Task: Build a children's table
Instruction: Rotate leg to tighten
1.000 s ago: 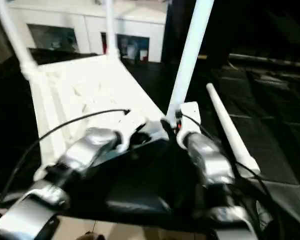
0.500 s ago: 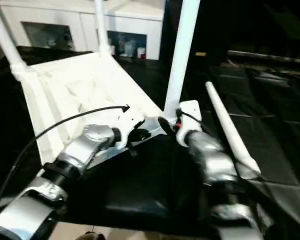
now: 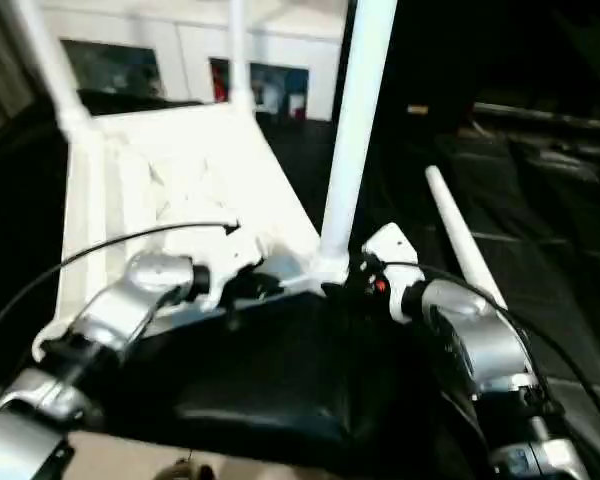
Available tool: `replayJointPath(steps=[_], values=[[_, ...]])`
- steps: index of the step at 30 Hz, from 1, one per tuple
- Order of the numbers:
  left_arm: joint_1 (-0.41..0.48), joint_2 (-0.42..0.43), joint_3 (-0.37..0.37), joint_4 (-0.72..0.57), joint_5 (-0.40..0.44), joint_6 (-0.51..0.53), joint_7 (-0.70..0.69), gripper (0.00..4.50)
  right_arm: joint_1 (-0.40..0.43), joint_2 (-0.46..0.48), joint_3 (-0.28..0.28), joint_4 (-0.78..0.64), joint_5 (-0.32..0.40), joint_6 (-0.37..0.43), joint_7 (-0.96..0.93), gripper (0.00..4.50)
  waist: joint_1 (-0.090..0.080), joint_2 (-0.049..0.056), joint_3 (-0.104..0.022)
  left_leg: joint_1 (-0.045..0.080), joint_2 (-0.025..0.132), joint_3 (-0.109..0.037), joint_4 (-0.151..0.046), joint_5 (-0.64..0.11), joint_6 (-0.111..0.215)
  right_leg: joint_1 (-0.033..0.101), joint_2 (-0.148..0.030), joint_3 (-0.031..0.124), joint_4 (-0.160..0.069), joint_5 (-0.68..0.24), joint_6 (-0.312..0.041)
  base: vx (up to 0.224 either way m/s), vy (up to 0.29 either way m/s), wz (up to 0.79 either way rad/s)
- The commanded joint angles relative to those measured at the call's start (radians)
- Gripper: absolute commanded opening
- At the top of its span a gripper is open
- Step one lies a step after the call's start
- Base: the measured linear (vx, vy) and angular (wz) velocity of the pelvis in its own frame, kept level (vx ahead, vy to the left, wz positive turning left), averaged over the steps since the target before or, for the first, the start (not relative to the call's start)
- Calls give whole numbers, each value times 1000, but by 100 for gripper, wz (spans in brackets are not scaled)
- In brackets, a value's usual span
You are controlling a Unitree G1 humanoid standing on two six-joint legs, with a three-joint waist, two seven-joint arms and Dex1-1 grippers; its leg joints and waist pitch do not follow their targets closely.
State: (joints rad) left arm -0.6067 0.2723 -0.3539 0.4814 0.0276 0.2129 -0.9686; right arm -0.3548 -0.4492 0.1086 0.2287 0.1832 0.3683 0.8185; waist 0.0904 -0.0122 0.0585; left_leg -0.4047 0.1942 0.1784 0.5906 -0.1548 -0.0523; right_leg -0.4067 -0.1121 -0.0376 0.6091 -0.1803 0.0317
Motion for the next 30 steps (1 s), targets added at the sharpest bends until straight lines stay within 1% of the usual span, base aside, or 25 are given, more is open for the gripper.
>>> replayJointPath(steps=[1,4,6,7,10,13,14,15,19,21,26,30], values=[[-10,-15,-19,-71,-23,-31,-36,0,-9,5,1,-55,30,-8,28,345,-3,-5,-71,31,28,-1,-78,-297,0,38,-21,20,-71,-199,-220,0,0,0],[0,-7,-23,-86,-19,-25,-50,0,-9,4,10,-50,16,-9,36,345,-2,-3,-73,30,27,-1,-76,-272,4,39,-21,20,-68,-167,-221,0,0,0],[3,-4,-24,-91,-19,-22,-52,0,-9,5,12,-42,8,-22,37,345,-2,-6,-74,29,25,0,-74,-258,8,40,-20,20,-66,-149,-225,0,0,0],[4,-3,-25,-94,-18,-21,-54,0,-7,8,10,-41,15,-31,46,345,-2,-6,-75,29,26,0,-74,-251,10,41,-21,20,-65,-142,-227,0,0,0],[8,1,-25,-99,-17,-18,-59,0,-4,11,8,-47,29,-27,53,345,-2,-4,-75,30,26,0,-73,-248,13,41,-21,19,-64,-138,-231,0,0,0],[12,4,-25,-103,-13,-16,-60,0,-5,8,18,-32,17,-35,51,345,-2,-5,-75,30,26,1,-73,-250,14,41,-20,20,-64,-141,-233,0,0,0],[13,4,-25,-104,-13,-16,-60,0,-5,9,18,-27,15,-38,49,321,-2,-6,-74,30,25,1,-73,-252,14,41,-20,20,-65,-144,-232,0,0,0],[14,4,-25,-106,-12,-14,-61,0,-7,12,16,-23,15,-38,49,313,-2,-6,-74,30,26,1,-74,-259,11,41,-21,20,-66,-158,-229,0,0,0],[17,6,-24,-111,-11,-10,-64,0,-10,19,11,-17,16,-40,51,296,-2,-5,-74,30,25,1,-73,-258,9,41,-20,20,-66,-158,-228,0,0,0],[17,6,-25,-111,-12,-9,-64,0,-11,21,11,-14,16,-42,52,271,-2,-6,-75,30,25,1,-73,-253,9,41,-21,19,-65,-154,-228,0,0,0],[16,6,-25,-112,-11,-7,-67,0,-12,26,8,-4,18,-49,52,259,-4,-6,-74,30,24,1,-73,-264,9,41,-21,19,-67,-172,-225,0,0,0],[19,8,-26,-116,-10,-4,-68,0,1,32,9,-4,17,-56,47,229,-5,-6,-74,30,25,0,-74,-274,4,40,-21,20,-69,-194,-218,0,0,0]])
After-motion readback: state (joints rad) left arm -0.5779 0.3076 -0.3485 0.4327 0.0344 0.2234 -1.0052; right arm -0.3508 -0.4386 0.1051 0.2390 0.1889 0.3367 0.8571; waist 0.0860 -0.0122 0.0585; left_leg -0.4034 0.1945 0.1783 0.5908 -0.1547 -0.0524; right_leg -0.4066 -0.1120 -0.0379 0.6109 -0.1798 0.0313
